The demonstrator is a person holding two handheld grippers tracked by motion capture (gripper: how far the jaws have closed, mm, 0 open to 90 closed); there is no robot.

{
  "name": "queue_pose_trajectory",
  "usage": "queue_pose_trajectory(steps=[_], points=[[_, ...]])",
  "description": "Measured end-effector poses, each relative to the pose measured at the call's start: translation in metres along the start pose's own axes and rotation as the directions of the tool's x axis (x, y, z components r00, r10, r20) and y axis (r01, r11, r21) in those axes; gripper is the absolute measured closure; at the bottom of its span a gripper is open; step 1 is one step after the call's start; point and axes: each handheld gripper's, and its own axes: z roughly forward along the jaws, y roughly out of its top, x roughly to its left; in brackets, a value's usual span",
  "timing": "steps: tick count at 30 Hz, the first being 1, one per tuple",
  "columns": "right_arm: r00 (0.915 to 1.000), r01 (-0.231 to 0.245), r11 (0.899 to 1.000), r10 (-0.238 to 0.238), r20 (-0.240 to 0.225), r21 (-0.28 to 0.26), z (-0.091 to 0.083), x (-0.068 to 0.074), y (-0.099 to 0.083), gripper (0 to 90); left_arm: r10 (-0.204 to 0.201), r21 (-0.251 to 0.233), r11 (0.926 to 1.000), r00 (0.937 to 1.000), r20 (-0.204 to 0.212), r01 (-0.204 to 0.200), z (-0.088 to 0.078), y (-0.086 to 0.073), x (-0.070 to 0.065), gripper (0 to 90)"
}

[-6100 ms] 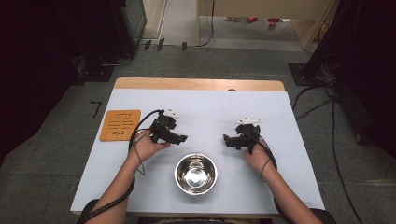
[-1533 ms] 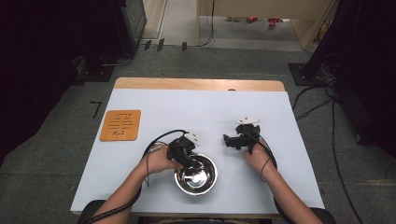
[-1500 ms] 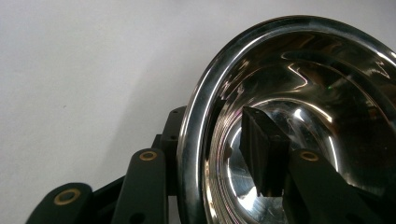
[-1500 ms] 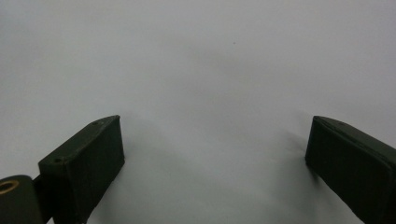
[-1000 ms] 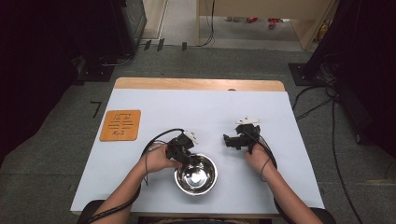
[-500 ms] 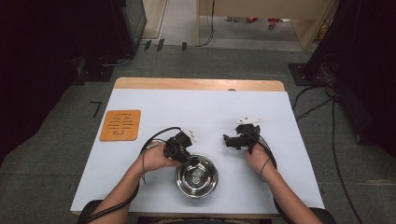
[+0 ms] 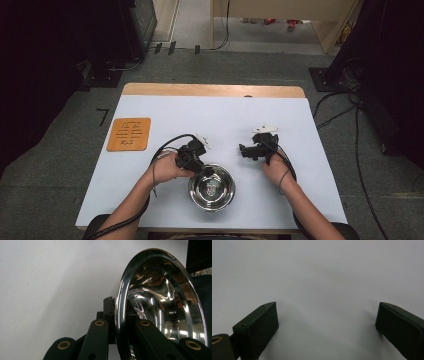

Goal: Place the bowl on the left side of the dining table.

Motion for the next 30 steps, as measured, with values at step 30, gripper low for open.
queue_pose_trajectory(steps=[30], points=[[1.0, 0.001, 1.0, -0.001, 0.0, 0.001, 0.0, 0.0, 0.0, 4.1, -0.168, -0.125, 0.9797, 0.9821, -0.085, 0.157, -0.034, -0.01, 0.026, 86.5]])
